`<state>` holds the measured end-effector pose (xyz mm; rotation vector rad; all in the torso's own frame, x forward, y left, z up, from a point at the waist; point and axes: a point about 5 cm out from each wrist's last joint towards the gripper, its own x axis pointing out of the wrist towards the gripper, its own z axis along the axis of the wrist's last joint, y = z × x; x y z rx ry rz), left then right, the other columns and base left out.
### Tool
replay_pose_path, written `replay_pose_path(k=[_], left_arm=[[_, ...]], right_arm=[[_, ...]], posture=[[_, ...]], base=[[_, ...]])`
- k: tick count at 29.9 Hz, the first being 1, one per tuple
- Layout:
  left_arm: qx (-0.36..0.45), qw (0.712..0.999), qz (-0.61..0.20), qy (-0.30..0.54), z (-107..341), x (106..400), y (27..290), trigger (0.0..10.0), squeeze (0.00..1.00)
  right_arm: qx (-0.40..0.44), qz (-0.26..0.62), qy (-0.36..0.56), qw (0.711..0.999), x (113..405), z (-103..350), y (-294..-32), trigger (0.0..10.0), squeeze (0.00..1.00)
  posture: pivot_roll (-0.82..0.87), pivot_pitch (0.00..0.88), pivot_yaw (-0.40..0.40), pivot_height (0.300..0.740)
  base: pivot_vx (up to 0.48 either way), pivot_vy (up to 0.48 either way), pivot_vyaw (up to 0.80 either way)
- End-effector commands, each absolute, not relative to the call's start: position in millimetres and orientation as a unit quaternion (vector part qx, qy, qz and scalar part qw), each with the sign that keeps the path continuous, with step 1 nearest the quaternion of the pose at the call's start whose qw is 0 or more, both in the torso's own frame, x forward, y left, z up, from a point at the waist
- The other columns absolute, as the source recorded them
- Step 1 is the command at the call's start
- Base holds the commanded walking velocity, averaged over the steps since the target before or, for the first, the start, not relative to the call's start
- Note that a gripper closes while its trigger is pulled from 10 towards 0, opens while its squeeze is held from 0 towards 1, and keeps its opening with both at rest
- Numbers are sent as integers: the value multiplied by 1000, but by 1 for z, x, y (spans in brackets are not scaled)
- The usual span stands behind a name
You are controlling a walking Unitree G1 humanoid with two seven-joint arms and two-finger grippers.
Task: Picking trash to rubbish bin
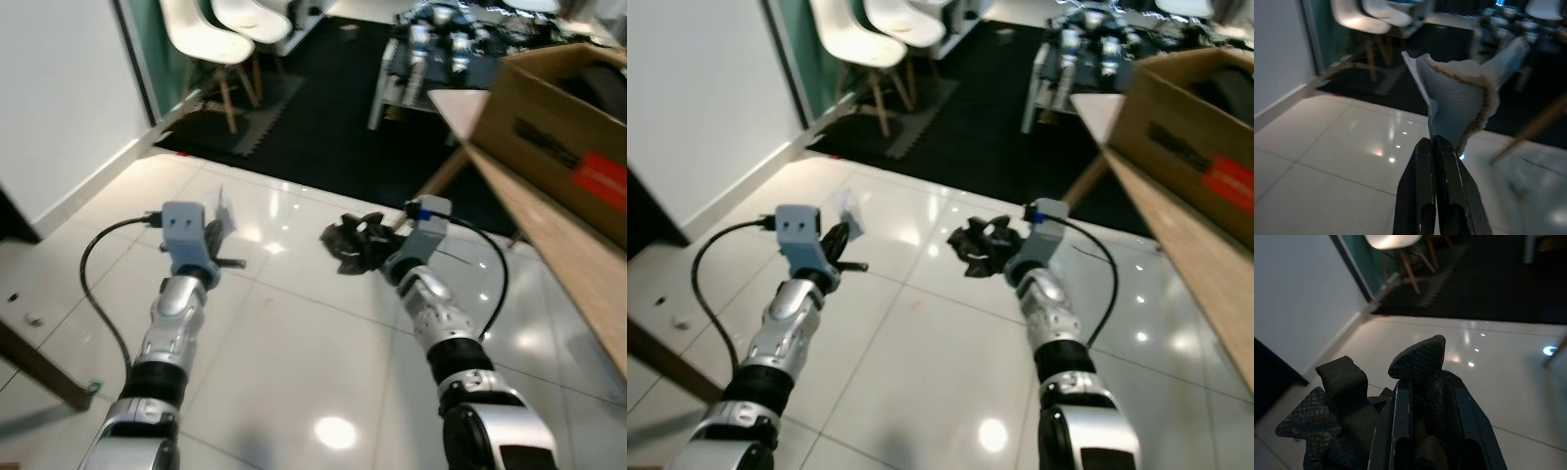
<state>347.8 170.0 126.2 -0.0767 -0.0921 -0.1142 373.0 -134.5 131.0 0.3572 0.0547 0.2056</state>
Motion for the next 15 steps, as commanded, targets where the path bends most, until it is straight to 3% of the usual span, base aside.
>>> replay_pose_path(k=[1,15], left_arm=[[-36,996,-71,-47,127,348,163,10000,0],[-30,995,-79,-50,128,347,159,10000,0]], right_arm=[[179,90,38,979,371,124,-142,10000,0],[187,88,28,978,372,129,-145,10000,0]], posture=[[47,74,7,740],[45,82,5,740]], base=[[270,0,-800],[272,0,-791]])
